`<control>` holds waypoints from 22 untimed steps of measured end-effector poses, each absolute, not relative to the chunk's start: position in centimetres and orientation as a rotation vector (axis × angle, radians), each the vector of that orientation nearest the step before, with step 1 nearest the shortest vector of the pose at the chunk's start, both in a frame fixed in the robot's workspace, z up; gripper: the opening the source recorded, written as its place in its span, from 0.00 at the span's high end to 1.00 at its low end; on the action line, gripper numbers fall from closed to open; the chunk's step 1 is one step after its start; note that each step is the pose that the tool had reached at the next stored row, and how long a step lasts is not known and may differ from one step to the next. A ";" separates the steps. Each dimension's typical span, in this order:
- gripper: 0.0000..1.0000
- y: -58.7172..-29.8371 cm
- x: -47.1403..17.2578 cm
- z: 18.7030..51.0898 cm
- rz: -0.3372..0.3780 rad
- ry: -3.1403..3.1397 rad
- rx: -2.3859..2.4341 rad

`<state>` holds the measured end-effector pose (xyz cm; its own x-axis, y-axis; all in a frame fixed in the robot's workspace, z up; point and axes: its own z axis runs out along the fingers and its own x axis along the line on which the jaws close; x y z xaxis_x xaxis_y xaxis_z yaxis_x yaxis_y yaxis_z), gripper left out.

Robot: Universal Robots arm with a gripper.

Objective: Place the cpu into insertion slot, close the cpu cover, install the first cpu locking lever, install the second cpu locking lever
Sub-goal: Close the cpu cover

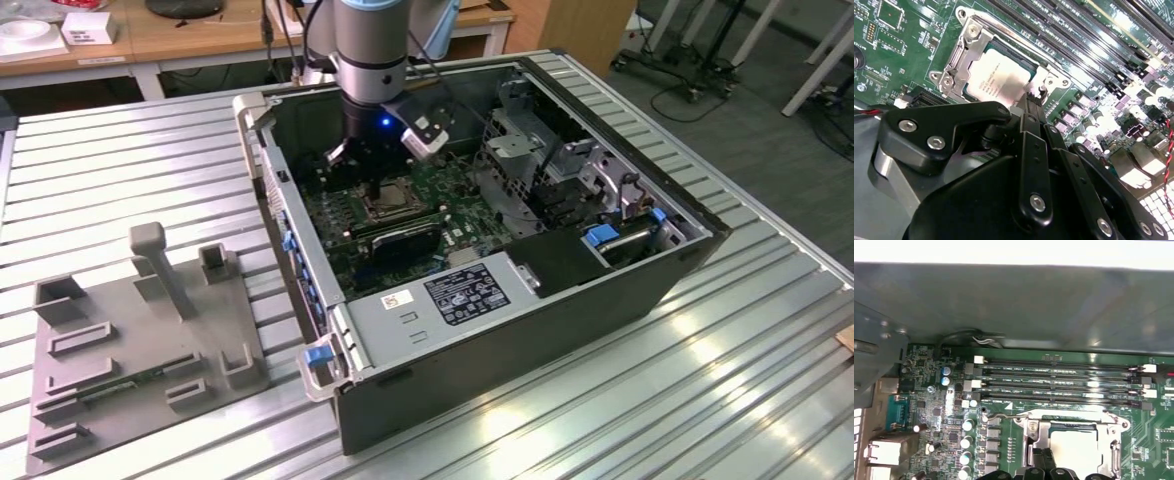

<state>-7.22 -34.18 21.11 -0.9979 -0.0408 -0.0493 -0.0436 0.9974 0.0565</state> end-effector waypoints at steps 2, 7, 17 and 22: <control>0.89 -34.2 -6.9 21.1 0.089 3.092 -0.065; 0.89 -34.2 -5.8 21.1 0.089 3.095 -0.065; 0.89 -34.2 -4.9 21.1 0.090 3.097 -0.065; 0.89 -34.2 -4.8 21.1 0.090 3.097 -0.065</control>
<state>-4.78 -34.18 21.10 -0.9982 -0.0407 -0.0434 -0.0432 0.9974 0.0569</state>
